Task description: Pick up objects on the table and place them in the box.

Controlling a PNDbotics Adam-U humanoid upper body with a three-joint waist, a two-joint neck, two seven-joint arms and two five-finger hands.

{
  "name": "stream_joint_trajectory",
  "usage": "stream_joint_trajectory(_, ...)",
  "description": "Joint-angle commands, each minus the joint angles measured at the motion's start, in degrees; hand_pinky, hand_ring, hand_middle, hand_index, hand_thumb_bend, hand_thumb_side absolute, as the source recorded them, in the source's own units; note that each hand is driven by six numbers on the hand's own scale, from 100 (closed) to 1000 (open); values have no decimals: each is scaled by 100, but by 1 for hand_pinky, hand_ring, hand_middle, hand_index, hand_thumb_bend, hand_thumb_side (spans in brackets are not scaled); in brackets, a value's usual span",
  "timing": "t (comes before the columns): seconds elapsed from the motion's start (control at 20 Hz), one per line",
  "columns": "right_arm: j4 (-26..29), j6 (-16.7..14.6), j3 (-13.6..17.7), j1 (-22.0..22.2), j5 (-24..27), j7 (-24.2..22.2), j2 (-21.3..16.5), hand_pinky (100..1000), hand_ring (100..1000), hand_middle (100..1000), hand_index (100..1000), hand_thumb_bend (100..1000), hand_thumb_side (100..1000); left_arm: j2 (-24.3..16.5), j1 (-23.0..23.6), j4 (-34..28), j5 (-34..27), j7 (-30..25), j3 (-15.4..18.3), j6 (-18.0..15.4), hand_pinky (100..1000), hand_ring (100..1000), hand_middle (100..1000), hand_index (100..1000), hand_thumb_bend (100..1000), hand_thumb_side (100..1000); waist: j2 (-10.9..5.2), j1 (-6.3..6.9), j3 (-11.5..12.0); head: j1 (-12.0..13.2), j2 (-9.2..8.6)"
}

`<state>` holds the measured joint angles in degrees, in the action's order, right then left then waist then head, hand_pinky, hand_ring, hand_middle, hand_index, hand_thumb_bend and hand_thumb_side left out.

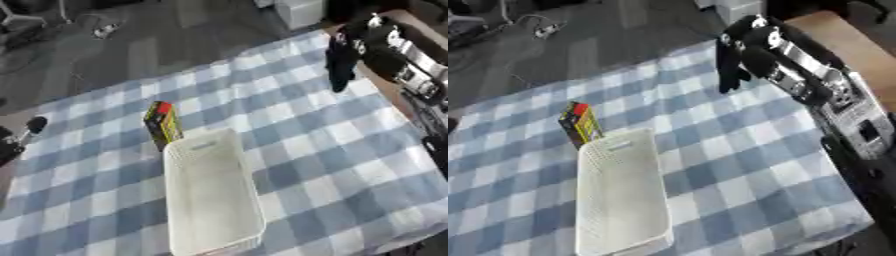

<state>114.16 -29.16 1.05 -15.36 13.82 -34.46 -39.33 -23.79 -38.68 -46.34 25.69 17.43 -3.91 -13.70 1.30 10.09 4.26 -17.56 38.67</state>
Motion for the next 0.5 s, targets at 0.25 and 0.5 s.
stream_joint_trajectory(0.25,43,-716,4,-137,106,-822,-95,100,285,390,497,100,1000,-22,-303,166,101,-357,14,135,448,468,785,833,805,852,-79,-16,-49,22,-109)
stream_joint_trajectory(0.5,43,-672,14,-169,150,-853,-89,100,286,391,498,100,1000,89,-403,289,15,-630,-43,145,437,458,773,832,814,870,-89,-11,-83,44,-131)
